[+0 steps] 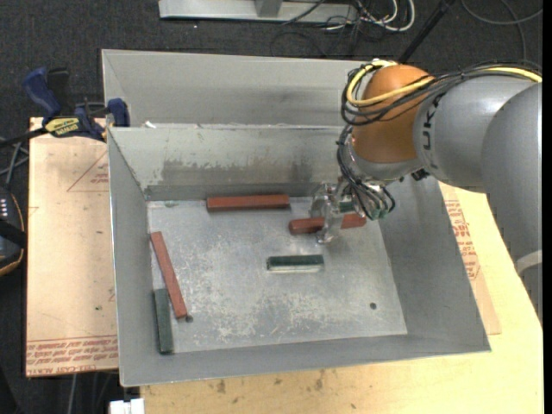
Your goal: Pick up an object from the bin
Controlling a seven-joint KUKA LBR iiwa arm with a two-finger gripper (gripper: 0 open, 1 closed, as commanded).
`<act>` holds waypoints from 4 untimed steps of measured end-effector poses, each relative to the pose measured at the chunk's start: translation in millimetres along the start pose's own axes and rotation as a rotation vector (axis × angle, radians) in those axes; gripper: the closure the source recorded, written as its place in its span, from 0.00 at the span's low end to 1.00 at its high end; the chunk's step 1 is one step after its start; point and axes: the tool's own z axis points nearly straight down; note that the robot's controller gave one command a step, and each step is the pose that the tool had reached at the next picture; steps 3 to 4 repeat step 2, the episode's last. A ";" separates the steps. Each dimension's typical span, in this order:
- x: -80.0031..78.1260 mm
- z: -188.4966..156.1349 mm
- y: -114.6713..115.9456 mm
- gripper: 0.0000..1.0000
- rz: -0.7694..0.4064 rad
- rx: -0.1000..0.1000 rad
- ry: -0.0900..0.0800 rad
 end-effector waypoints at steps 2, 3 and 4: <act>0.5 -14.5 0.8 1.00 -0.001 0.000 0.006; 0.5 -14.5 0.8 1.00 -0.001 0.000 0.006; 0.5 -14.5 0.8 1.00 -0.001 0.000 0.006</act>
Offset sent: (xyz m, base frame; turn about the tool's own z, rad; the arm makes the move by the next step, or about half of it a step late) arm 0.0001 -0.0001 0.0169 0.0000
